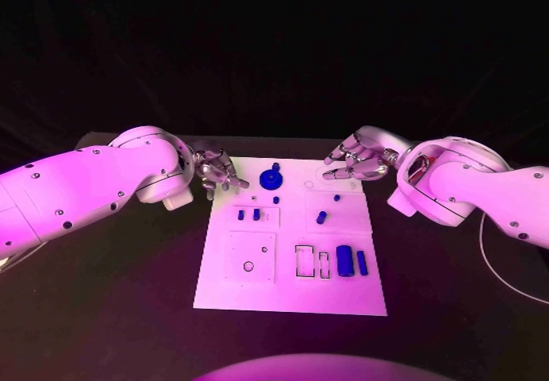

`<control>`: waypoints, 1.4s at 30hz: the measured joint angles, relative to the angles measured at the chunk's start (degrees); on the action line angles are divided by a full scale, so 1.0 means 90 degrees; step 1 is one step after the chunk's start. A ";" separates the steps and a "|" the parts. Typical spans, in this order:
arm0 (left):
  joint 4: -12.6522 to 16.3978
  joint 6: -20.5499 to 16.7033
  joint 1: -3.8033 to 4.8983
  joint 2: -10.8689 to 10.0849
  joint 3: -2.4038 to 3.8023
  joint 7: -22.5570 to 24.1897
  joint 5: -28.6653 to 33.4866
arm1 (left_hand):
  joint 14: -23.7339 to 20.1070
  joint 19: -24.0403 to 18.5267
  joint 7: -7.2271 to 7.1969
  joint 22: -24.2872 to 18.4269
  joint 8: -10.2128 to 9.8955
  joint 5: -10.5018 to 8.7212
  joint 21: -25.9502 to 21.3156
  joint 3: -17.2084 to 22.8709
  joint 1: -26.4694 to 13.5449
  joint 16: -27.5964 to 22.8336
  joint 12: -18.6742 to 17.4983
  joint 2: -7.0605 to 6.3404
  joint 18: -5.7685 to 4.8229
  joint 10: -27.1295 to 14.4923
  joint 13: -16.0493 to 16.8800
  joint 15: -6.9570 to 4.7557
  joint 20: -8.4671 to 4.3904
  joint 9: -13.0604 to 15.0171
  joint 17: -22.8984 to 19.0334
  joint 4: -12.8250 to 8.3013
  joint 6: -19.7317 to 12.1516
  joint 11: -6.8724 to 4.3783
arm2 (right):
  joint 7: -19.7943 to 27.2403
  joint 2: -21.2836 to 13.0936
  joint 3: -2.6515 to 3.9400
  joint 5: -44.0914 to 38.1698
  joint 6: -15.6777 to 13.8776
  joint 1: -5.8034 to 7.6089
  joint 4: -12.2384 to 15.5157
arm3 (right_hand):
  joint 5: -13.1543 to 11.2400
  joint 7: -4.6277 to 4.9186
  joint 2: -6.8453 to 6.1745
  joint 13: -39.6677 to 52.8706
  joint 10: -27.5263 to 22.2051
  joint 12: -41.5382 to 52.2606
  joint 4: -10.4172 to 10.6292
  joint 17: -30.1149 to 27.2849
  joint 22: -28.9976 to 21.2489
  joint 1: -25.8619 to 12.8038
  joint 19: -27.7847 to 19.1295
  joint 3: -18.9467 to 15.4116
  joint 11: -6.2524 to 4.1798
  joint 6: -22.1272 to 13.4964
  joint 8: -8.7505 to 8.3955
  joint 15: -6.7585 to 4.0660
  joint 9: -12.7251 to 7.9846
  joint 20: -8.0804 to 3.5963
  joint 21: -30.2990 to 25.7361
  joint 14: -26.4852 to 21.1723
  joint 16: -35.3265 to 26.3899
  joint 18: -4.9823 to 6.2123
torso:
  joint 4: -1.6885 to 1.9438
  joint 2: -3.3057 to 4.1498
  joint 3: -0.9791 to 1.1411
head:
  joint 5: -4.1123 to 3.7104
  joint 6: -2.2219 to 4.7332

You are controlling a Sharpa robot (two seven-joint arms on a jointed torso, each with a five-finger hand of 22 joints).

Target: Assemble the parts on the task board

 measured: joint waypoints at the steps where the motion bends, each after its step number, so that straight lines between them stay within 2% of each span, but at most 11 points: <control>1: 0.0004 -0.0069 -0.0002 0.0013 -0.0025 0.0119 -0.0044 | -0.0166 -0.0023 0.0033 -0.0104 -0.0081 0.0017 -0.0142 0.0217 0.0446 -0.0319 -0.0175 0.0060 0.0000 -0.0075 -0.0149 -0.0001 0.0020 -0.0105 -0.0263 -0.0217 -0.0033 0.0036 | 0.0000 0.0000 0.0000 0.0000 0.0002 0.0000 -0.0001 | 0.0005 -0.0010 0.0000 0.0000 0.0000 0.0000 -0.0014 0.0000 0.0000 0.0000 0.0000 -0.0014 0.0000 0.0021 0.0023 0.0000 0.0000 0.0000 0.0000 0.0000 0.0000 0.0000 | 0.0002 0.0000 0.0000 | 0.0000 0.0005; 3: 0.0049 -0.0221 -0.0032 0.0064 -0.0077 0.0413 -0.0299 | -0.0299 -0.0024 0.0082 -0.0257 -0.0283 0.0017 -0.0339 0.0663 0.1098 -0.0672 -0.0543 0.0063 0.0000 -0.0105 -0.0484 0.0044 0.0021 -0.0375 -0.0563 -0.0531 -0.0077 0.0066 | -0.0001 0.0001 0.0000 0.0000 0.0005 0.0000 -0.0001 | 0.0080 0.0002 0.0034 0.0000 0.0000 0.0000 -0.0016 0.0000 0.0000 0.0034 0.0000 -0.0016 0.0000 0.0046 0.0023 0.0000 0.0000 0.0000 0.0000 0.0000 -0.0027 0.0000 | 0.0006 0.0000 0.0000 | -0.0001 0.0019; 5: 0.0101 -0.0335 -0.0084 0.0122 -0.0116 0.0676 -0.0618 | -0.0358 0.0007 0.0140 -0.0386 -0.0606 0.0017 -0.0499 0.1049 0.1343 -0.0915 -0.0997 -0.0138 -0.0001 -0.0056 -0.0928 0.0103 0.0051 -0.0805 -0.0789 -0.0625 -0.0041 0.0117 | -0.0001 0.0004 0.0000 0.0000 0.0005 0.0000 -0.0001 | 0.0113 0.0002 0.0043 0.0000 0.0001 0.0000 -0.0016 0.0000 0.0000 0.0043 0.0000 -0.0016 0.0000 0.0046 0.0023 0.0000 0.0000 0.0000 0.0000 0.0000 -0.0033 0.0000 | 0.0010 0.0001 -0.0004 | -0.0002 0.0029; 9: 0.0171 -0.0592 -0.0196 0.0217 -0.0175 0.1347 -0.1372 | -0.0878 -0.0021 0.0224 -0.0565 -0.1093 0.0017 -0.0768 0.1372 0.1404 -0.1950 -0.1792 -0.0465 -0.0001 -0.0292 -0.1579 0.0192 0.0120 -0.1392 -0.1671 -0.0661 -0.0159 0.0249 | -0.0001 0.0018 0.0000 0.0000 0.0005 0.0000 -0.0006 | 0.0146 0.0002 0.0043 0.0000 0.0001 0.0000 -0.0016 0.0000 0.0000 0.0042 0.0000 -0.0016 0.0000 0.0046 0.0023 0.0000 0.0000 0.0000 0.0000 0.0000 -0.0035 0.0000 | 0.0009 0.0004 -0.0012 | -0.0026 0.0045; 15: 0.0179 -0.1024 -0.0265 0.0300 -0.0197 0.2250 -0.2309 | -0.0615 0.0269 0.0035 -0.0819 -0.1595 0.0016 -0.1020 0.1237 0.1267 -0.2241 -0.2445 -0.0644 0.0000 -0.0143 -0.2258 0.0197 0.0169 -0.2132 -0.2071 -0.0680 0.0092 0.0277 | -0.0001 0.0058 0.0000 0.0001 0.0001 0.0000 -0.0021 | 0.0148 0.0002 0.0042 -0.0008 0.0001 0.0000 -0.0016 0.0000 0.0000 0.0042 0.0000 -0.0016 0.0001 0.0046 0.0023 0.0000 0.0000 0.0000 0.0000 0.0000 -0.0035 0.0000 | -0.0002 0.0005 -0.0012 | -0.0049 0.0079; 17: 0.0173 -0.1096 -0.0275 0.0344 -0.0203 0.2439 -0.2566 | -0.0388 0.0448 0.0092 -0.0843 -0.1693 0.0016 -0.1024 0.1204 0.1267 -0.1991 -0.2604 -0.0644 0.0000 -0.0071 -0.2433 0.0159 0.0140 -0.2323 -0.1939 -0.0713 0.0367 0.0263 | -0.0001 0.0075 0.0000 0.0001 0.0000 0.0000 -0.0023 | 0.0148 0.0002 0.0042 -0.0008 0.0001 0.0000 -0.0016 0.0000 0.0000 0.0042 0.0000 -0.0016 0.0001 0.0046 0.0022 0.0000 0.0000 0.0000 0.0000 0.0000 -0.0035 0.0000 | -0.0004 0.0005 -0.0008 | -0.0051 0.0086; 22: 0.0110 -0.1191 -0.0331 0.0439 -0.0225 0.2701 -0.2973 | 0.0534 0.1035 0.0102 -0.0722 -0.2024 0.0016 -0.0776 0.1249 0.1267 -0.0207 -0.2919 -0.0644 -0.0001 0.0346 -0.2803 0.0113 0.0068 -0.2784 -0.0535 -0.0758 0.0888 0.0216 | 0.0002 0.0106 0.0000 0.0001 -0.0002 0.0000 -0.0023 | 0.0148 0.0002 0.0042 -0.0008 0.0001 0.0000 -0.0016 0.0001 0.0000 0.0042 0.0000 -0.0016 0.0001 0.0046 0.0022 0.0000 0.0000 0.0000 0.0000 0.0000 -0.0035 0.0000 | -0.0006 0.0009 -0.0004 | -0.0056 0.0107; 27: -0.0018 -0.1234 -0.0388 0.0595 -0.0240 0.2834 -0.3193 | 0.0925 0.1486 0.0090 0.0188 -0.2257 0.0016 0.0266 0.1284 0.1267 0.0836 -0.3179 -0.0644 -0.0018 0.0691 -0.3051 0.0083 0.0038 -0.3084 0.0321 -0.0792 0.1223 0.0192 | 0.0004 0.0124 -0.0001 0.0001 -0.0004 -0.0001 -0.0024 | 0.0148 0.0002 0.0042 -0.0008 0.0001 0.0000 -0.0016 0.0001 0.0000 0.0043 0.0000 -0.0016 0.0001 0.0046 0.0022 0.0000 0.0000 0.0000 0.0000 0.0000 -0.0035 0.0000 | -0.0002 0.0009 -0.0004 | -0.0070 0.0112; 29: -0.0094 -0.1234 -0.0407 0.0694 -0.0243 0.2857 -0.3277 | 0.1017 0.1711 0.0062 0.0812 -0.2315 0.0016 0.0986 0.1296 0.1213 0.1218 -0.3228 -0.0697 -0.0188 0.0859 -0.3099 0.0051 0.0014 -0.3160 0.0663 -0.0781 0.1308 0.0156 | 0.0004 0.0133 -0.0001 0.0001 -0.0005 -0.0001 -0.0026 | 0.0148 0.0002 0.0042 -0.0008 0.0001 0.0000 -0.0016 0.0001 0.0000 0.0042 0.0000 -0.0016 0.0000 0.0046 0.0022 0.0000 0.0000 0.0000 0.0001 0.0000 -0.0035 0.0000 | -0.0002 0.0009 -0.0004 | -0.0073 0.0114; 37: -0.0303 -0.1167 -0.0435 0.0943 -0.0246 0.2837 -0.3513 | 0.1048 0.1883 -0.0002 0.1468 -0.2437 0.0016 0.1719 0.1329 0.1140 0.1427 -0.3446 -0.0770 -0.0205 0.1104 -0.3218 0.0020 -0.0058 -0.3319 0.0761 -0.0781 0.1486 0.0088 | 0.0005 0.0154 -0.0001 0.0001 -0.0014 -0.0001 -0.0032 | 0.0148 0.0002 0.0042 -0.0008 0.0001 0.0000 -0.0016 0.0001 0.0000 0.0042 0.0000 -0.0016 0.0001 0.0046 0.0022 0.0000 0.0000 0.0000 0.0001 0.0000 -0.0035 0.0000 | -0.0006 0.0009 0.0001 | -0.0075 0.0116; 42: -0.0419 -0.1089 -0.0441 0.1090 -0.0246 0.2772 -0.3622 | 0.1049 0.1964 -0.0012 0.1822 -0.2478 0.0016 0.2117 0.1392 0.1140 0.1463 -0.3531 -0.0770 -0.0301 0.1193 -0.3257 0.0019 -0.0070 -0.3380 0.0755 -0.0809 0.1564 0.0068 | 0.0005 0.0156 -0.0001 0.0001 -0.0021 -0.0001 -0.0033 | 0.0187 0.0001 0.0075 -0.0015 0.0001 0.0000 -0.0016 0.0001 0.0000 0.0076 0.0000 -0.0016 0.0000 0.0046 0.0022 0.0000 0.0000 0.0000 0.0001 0.0000 -0.0035 0.0000 | -0.0002 0.0009 0.0000 | -0.0076 0.0116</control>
